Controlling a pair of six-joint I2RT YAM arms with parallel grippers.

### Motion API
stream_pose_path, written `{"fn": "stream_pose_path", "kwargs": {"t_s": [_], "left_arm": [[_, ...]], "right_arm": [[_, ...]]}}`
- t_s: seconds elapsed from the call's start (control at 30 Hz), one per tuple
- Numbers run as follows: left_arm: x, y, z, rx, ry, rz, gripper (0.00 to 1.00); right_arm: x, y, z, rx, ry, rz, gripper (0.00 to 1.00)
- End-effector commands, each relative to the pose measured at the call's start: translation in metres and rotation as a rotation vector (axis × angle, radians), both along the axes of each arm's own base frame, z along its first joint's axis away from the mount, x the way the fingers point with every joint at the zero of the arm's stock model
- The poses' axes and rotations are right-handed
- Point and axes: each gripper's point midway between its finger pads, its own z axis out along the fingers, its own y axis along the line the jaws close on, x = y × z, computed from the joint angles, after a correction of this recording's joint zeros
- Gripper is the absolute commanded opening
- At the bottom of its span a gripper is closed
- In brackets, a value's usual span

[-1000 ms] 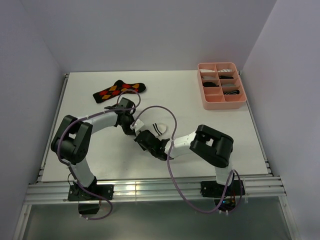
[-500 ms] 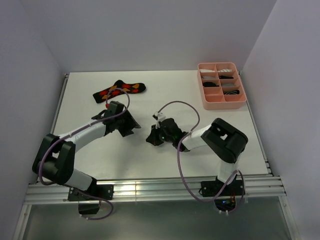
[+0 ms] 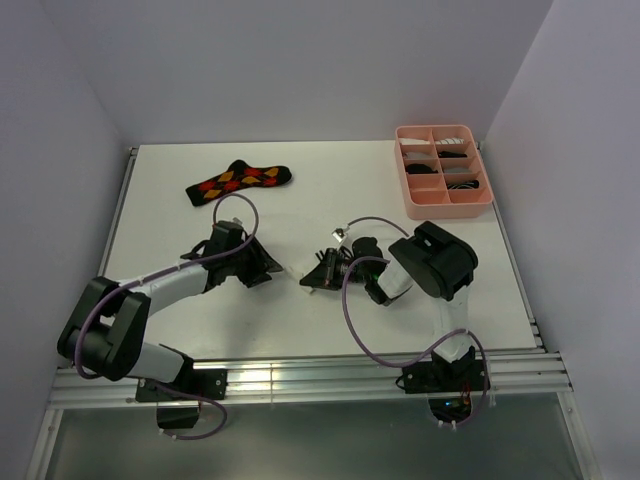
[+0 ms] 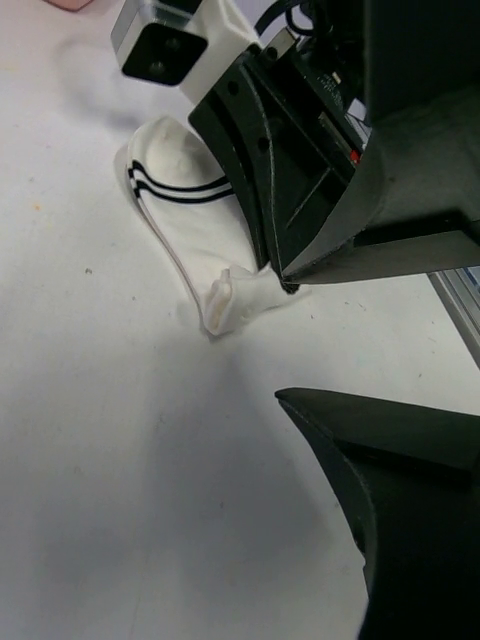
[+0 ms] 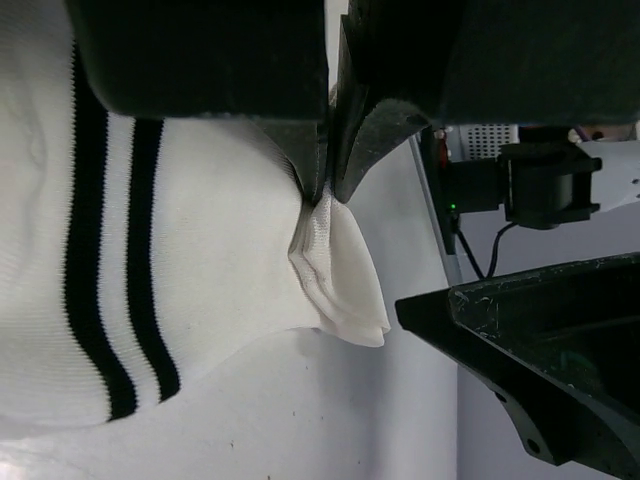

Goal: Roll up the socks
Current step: Roll the sock at the center of the board.

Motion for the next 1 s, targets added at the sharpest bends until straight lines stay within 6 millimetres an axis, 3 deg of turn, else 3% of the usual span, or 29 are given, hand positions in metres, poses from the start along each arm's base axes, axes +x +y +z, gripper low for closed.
{"fn": "stream_pose_path", "kwargs": {"t_s": [0.0,0.27,0.6,0.97], "left_arm": [[0.009,-0.019,0.013,-0.062,-0.06,-0.051,0.51],[0.011,-0.026,-0.009,-0.022,-0.014,-0.08,0.41],[0.019,-0.035,-0.027,-0.003,0.009,-0.095,0.38],[0.001,-0.032,-0.057,0.091,0.112,-0.128,0.37]], "right_arm": [[-0.002,-0.002,0.009,0.071,0.033,0.0,0.0],[-0.002,-0.004,-0.002,0.032,0.055,-0.007,0.0],[-0.002,-0.005,-0.008,0.008,0.068,-0.007,0.0],[0.004,-0.004,-0.011,-0.04,0.065,-0.013,0.0]]}}
